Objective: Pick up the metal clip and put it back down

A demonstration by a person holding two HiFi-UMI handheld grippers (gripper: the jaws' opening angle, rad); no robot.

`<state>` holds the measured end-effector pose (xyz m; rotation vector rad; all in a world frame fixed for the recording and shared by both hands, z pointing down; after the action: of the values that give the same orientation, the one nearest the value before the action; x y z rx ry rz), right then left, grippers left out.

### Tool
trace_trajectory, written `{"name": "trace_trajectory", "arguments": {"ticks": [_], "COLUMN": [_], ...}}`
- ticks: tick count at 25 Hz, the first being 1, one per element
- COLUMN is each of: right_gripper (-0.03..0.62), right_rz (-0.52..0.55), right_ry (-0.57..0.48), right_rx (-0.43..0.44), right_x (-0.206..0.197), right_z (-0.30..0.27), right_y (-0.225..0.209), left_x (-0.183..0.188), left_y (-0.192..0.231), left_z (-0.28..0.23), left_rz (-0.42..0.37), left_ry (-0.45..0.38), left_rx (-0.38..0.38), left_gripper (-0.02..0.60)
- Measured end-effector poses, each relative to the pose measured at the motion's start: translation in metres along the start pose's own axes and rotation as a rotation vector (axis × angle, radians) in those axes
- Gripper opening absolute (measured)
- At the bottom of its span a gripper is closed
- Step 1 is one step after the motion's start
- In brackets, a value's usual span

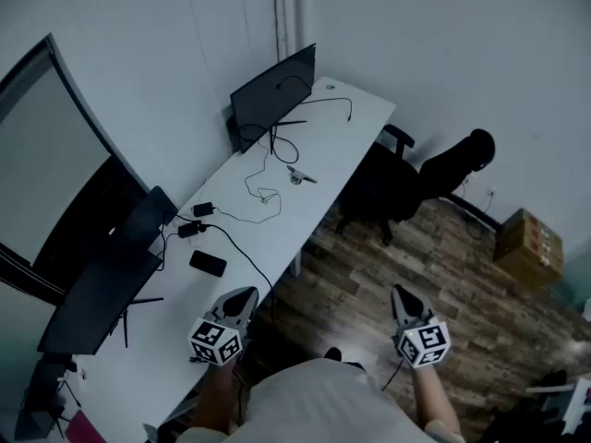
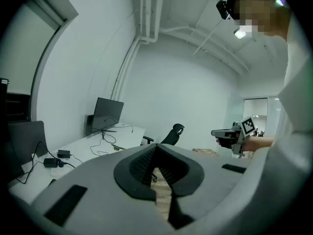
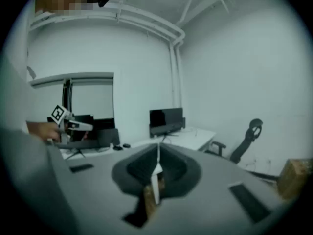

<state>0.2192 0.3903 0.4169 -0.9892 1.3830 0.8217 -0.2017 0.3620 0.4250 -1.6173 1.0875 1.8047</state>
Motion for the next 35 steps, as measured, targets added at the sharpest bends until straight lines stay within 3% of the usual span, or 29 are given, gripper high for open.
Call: {"name": "trace_trajectory", "arguments": {"ticks": [14,35], "right_gripper": [0.032,0.034], "right_rz": [-0.005,0.016], "right_ry": [-0.016,0.049], "right_rx": [0.024,0.138], "right_x": [0.003,-0.014], "right_z": [-0.001,0.01], "right_y": [-0.013,-0.076], "left_x": [-0.004,-0.03], "left_y": [-0.009,-0.069], "left_z": [-0.004,-0.03], "left_rz": [0.0,0.002], "left_ry": [-0.002,0.002], "left_rx": [0.026,0.095], "left_gripper": [0.032,0.032]}}
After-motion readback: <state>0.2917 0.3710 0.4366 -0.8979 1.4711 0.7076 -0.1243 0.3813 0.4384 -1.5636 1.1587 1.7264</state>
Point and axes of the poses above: the fingertips, and each gripper's own axes: z backward along the fingers, y to its left, x out of its top, the point moved 9 cm from there along z, backward along the fingers, and after that the axes turned 13 degrees about -y, right-handed, at the moved point
